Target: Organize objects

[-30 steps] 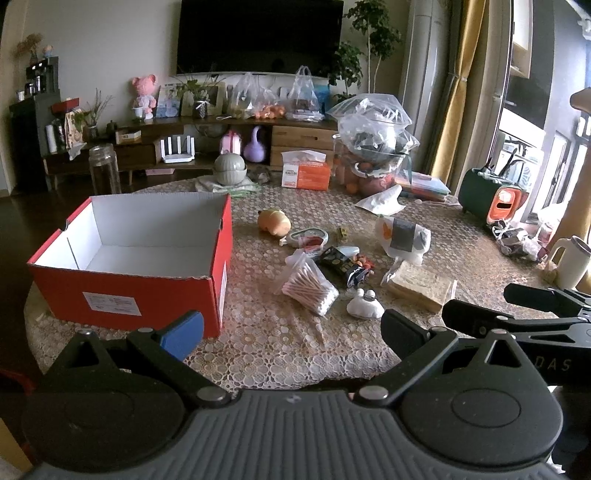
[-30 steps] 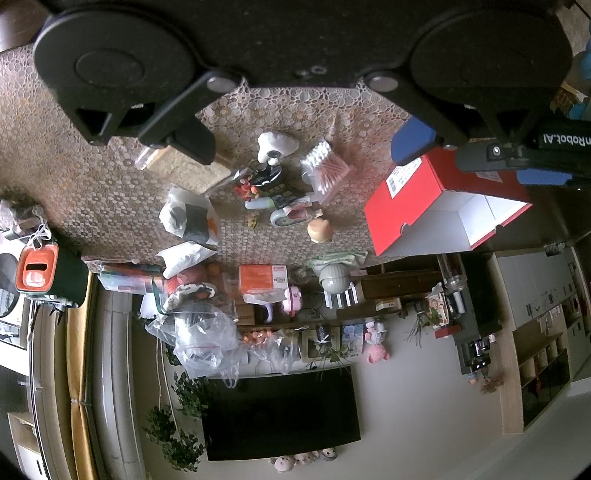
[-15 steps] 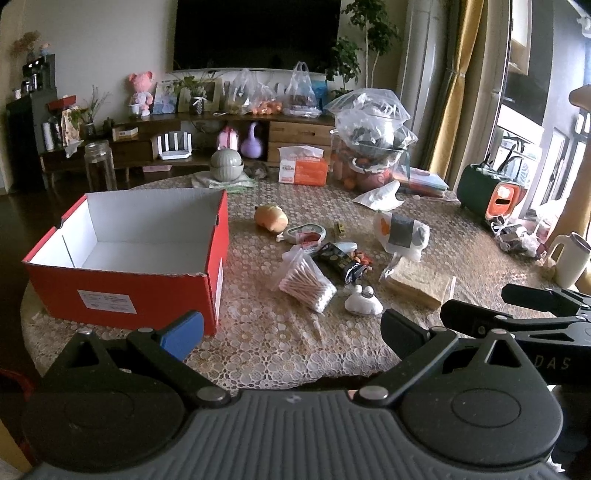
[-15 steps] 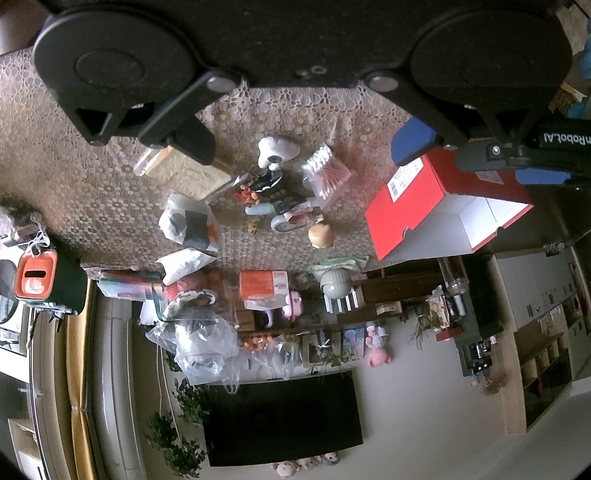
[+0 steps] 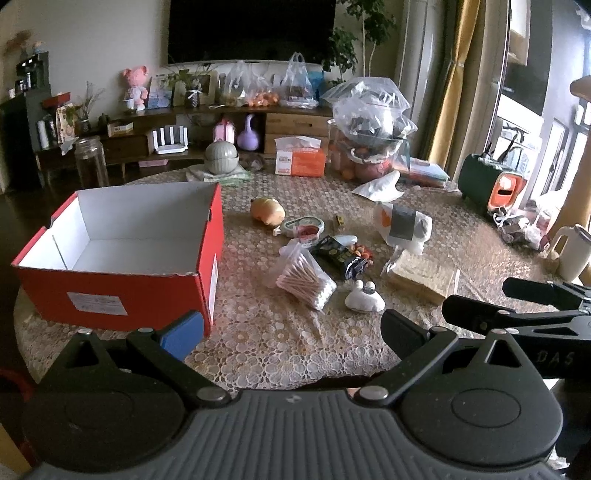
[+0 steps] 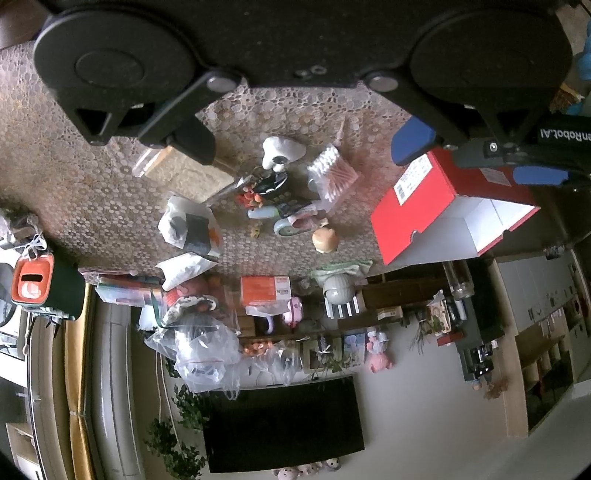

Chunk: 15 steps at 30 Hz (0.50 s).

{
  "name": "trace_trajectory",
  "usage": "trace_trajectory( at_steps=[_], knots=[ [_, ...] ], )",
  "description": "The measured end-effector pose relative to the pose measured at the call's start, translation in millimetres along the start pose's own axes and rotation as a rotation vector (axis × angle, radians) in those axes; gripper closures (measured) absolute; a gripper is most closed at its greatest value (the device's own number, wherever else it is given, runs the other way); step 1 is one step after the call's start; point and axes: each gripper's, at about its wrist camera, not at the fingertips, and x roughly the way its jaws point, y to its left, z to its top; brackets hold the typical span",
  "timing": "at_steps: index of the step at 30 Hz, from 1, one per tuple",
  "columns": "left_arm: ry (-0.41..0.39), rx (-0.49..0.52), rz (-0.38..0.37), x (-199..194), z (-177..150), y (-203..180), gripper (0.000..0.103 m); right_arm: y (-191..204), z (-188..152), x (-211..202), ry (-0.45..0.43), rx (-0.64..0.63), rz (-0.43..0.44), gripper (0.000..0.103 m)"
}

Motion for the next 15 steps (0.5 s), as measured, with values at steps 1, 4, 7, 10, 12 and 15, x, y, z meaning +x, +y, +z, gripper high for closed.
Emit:
trace_trajectory(
  at_steps=[1, 4, 7, 10, 12, 15],
  knots=[
    [0.002, 0.006, 0.001, 3, 1, -1, 0.001, -1, 1, 2, 0.0, -0.007, -0.003, 0.002],
    [0.012, 0.031, 0.005, 16, 6, -6, 0.001, -13, 7, 12, 0.002, -0.032, -0.013, 0.002],
    [0.039, 0.046, -0.017, 35, 11, -11, 0.001, -28, 12, 26, 0.008, -0.079, -0.055, 0.002],
    [0.075, 0.043, -0.03, 58, 16, -15, 0.001, -48, 17, 42, 0.028, -0.109, -0.098, 0.002],
    [0.097, 0.026, -0.023, 74, 20, -16, 0.0, -61, 18, 54, 0.043, -0.111, -0.129, 0.002],
    [0.124, 0.0, -0.018, 100, 28, -16, 0.0, -80, 19, 74, 0.081, -0.12, -0.146, 0.002]
  ],
)
